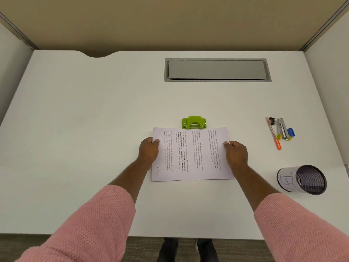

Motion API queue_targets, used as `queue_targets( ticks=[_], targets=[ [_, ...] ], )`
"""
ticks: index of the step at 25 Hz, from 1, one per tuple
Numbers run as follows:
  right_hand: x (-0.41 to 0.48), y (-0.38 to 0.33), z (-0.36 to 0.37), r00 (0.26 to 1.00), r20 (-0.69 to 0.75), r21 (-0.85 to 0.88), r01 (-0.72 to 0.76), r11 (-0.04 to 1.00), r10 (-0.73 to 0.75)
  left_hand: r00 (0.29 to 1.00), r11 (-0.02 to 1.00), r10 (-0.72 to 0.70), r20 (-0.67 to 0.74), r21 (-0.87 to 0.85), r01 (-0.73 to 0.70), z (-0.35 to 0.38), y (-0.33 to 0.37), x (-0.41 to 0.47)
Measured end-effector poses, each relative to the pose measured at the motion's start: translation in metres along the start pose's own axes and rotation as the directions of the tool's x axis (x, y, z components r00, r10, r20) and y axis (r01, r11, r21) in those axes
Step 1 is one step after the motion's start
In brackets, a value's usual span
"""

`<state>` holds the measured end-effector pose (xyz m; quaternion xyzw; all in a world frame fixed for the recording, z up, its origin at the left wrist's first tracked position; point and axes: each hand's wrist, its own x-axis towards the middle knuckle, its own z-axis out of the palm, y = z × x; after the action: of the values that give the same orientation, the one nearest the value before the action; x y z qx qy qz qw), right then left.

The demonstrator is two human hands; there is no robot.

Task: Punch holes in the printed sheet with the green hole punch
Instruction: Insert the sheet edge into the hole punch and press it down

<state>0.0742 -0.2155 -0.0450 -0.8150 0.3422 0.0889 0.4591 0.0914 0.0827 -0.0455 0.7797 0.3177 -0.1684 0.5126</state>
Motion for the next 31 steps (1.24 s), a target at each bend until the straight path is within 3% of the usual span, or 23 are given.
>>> queue_targets(
  ticks=[25,31],
  targets=[
    [0.032,-0.005,-0.003,0.999,-0.025,0.013,0.023,1.000,-0.023,1.000,0.999,-0.004,0.009,-0.035,0.005,0.011,0.020,0.010],
    [0.035,-0.004,-0.004,0.999,-0.043,0.028,0.019,0.999,-0.018,0.999,0.999,0.038,-0.028,0.026,-0.037,0.012,0.018,0.012]
  ],
)
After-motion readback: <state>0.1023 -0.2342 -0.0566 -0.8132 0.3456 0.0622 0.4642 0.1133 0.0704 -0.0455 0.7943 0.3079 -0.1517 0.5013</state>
